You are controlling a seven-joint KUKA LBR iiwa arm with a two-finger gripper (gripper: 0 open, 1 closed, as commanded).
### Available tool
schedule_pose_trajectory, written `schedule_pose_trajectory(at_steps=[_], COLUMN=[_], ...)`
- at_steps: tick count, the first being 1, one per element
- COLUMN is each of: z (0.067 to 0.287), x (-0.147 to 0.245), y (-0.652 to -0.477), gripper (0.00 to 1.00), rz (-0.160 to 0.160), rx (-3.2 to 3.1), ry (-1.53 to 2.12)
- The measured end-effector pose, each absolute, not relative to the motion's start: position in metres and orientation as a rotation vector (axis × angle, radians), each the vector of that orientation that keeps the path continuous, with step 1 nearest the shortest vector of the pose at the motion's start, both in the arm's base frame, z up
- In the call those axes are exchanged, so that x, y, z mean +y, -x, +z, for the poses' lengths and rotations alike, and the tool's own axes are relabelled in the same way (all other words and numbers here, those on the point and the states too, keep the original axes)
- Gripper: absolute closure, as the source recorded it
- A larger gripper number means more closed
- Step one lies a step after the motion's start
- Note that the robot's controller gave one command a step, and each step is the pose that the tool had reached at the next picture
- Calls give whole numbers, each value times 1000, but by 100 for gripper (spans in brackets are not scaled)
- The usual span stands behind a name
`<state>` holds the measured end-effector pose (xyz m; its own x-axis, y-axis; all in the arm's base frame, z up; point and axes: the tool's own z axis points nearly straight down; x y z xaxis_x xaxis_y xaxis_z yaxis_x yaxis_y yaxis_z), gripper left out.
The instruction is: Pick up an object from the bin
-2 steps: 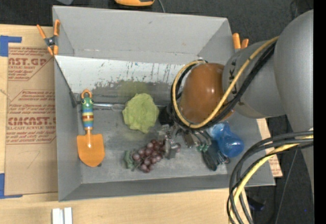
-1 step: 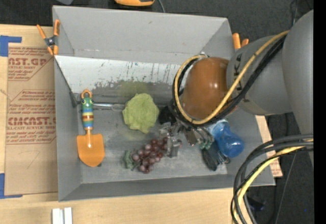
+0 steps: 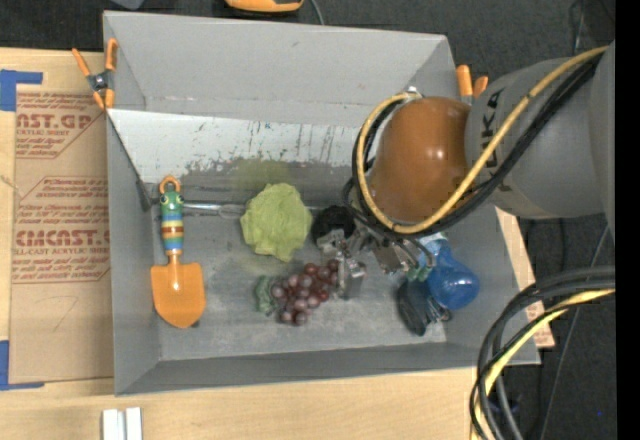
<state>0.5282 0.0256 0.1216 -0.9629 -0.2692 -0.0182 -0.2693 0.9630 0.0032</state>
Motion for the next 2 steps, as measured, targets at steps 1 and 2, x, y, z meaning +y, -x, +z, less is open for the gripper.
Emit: schedule_pose_trajectory(at_steps=[1, 2], z=[117, 225], x=[64, 19], y=[-528, -529], gripper=[100, 100], rz=[7, -4], rx=[3039, 3047], ry=[723, 637])
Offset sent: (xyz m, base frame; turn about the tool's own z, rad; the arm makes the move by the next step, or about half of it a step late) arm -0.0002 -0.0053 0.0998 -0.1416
